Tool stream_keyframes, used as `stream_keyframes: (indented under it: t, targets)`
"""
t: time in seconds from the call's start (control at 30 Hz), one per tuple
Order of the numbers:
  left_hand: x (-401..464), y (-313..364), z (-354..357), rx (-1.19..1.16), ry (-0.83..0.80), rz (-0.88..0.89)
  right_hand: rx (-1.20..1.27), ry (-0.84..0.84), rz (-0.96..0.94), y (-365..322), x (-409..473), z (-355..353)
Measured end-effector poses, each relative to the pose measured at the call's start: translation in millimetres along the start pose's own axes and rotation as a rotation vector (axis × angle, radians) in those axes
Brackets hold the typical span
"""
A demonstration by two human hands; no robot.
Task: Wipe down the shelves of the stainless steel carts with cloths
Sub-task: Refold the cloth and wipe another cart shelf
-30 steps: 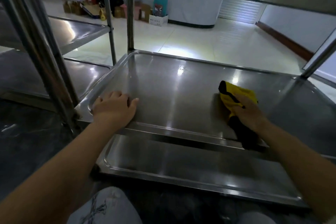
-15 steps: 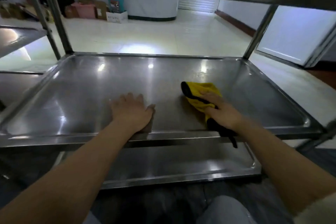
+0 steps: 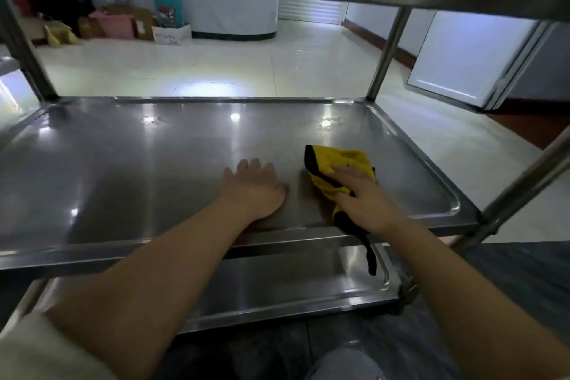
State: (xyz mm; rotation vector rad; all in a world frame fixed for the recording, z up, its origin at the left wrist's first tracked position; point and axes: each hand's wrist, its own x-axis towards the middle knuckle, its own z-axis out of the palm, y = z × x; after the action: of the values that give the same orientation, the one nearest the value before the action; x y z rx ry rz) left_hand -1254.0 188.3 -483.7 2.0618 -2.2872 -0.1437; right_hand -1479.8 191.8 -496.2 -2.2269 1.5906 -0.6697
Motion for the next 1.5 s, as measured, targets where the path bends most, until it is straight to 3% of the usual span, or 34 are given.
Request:
stream_keyframes:
  t: [0.1,0.33,0.5,0.67,0.8,0.93,1.07,1.2,1.4,1.5]
  targets:
    - [2,13,14,0.025,0.086,-0.012,0.03,-0.087,-0.065,24,-13,-22]
    - [2,12,26,0.013,0.189,-0.016,0.012,0.157,0.158,98,-1,-59]
    - [8,12,29,0.03,0.212,-0.034,-0.188,0.145,0.309,85,56,-51]
    - [18,4,27,0.055,0.237,-0.023,-0.131,-0.02,0.057,34,59,-19]
    - [24,0,26,0.057,0.212,-0.025,0.001,-0.035,-0.119,34,10,-27]
    - [26,-1,23,0.076,0.195,-0.018,-0.068,-0.029,-0.03,66,-29,-64]
    - [28,5,19,0.088,0.155,-0.013,-0.067,0.191,0.065,82,-69,-83]
    - [27,8,6,0.06,0.059,0.001,0.072,0.26,0.127,63,-90,-77]
    - [-17,15,-9,-0.13,-0.04,0.268,0.286,0.31,0.048,27,-124,-61]
    - [-53,4,-8,-0.036,-0.022,0.345,0.246,0.282,-0.022,13,-126,-47]
